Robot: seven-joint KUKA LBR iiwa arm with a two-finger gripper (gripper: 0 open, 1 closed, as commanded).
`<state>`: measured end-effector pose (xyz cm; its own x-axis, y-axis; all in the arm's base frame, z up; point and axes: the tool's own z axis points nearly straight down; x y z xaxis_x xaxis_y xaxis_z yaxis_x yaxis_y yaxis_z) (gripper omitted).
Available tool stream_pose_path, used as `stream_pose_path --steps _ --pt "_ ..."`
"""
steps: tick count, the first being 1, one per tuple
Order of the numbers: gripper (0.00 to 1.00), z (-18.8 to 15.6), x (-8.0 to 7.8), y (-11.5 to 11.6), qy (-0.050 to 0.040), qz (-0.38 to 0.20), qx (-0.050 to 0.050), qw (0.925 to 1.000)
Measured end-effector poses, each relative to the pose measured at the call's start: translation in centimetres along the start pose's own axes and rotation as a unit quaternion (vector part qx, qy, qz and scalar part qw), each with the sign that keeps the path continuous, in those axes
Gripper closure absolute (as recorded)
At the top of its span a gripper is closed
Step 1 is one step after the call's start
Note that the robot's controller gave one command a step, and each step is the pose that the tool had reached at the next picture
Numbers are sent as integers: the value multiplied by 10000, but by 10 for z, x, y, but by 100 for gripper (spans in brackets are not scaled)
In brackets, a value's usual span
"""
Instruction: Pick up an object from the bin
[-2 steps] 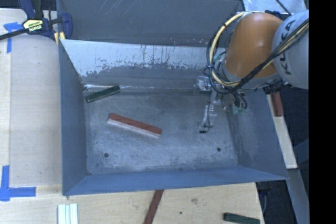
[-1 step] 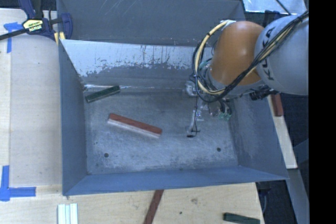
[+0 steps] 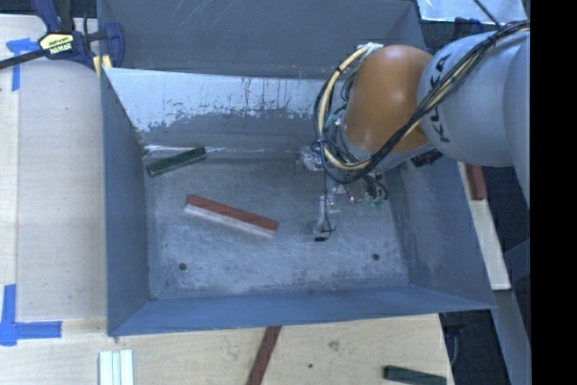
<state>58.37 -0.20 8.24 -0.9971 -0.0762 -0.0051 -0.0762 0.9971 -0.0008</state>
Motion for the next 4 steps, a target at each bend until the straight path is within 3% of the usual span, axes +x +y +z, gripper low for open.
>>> stream_pose_path --steps 1,2,3,4 --pt "100 11 14 131 13 -539 -12 9985" --pt "0 12 14 130 21 -543 -6 9985" --pt "0 12 14 130 21 -545 -5 9985" --pt "100 11 -19 192 -1 -428 -13 9991"
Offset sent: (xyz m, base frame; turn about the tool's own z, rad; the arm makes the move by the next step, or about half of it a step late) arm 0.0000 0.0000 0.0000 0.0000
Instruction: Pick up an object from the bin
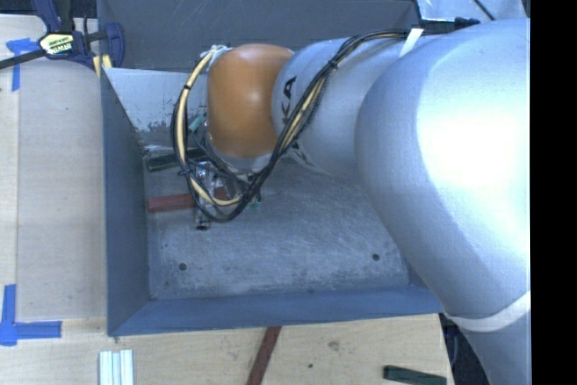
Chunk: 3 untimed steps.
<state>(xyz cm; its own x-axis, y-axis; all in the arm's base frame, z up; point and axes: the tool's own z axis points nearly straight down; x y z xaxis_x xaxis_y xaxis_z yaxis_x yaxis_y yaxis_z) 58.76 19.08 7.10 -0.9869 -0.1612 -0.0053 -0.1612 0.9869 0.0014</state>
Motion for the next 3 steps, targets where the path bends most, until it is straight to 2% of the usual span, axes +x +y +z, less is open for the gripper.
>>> stream_pose_path --steps 1,2,3 --pt "100 0 0 0 0 -3 1 10000" --pt "100 -145 39 -10 10 -175 6 9998" --pt "100 -145 40 -10 13 -174 6 9998"
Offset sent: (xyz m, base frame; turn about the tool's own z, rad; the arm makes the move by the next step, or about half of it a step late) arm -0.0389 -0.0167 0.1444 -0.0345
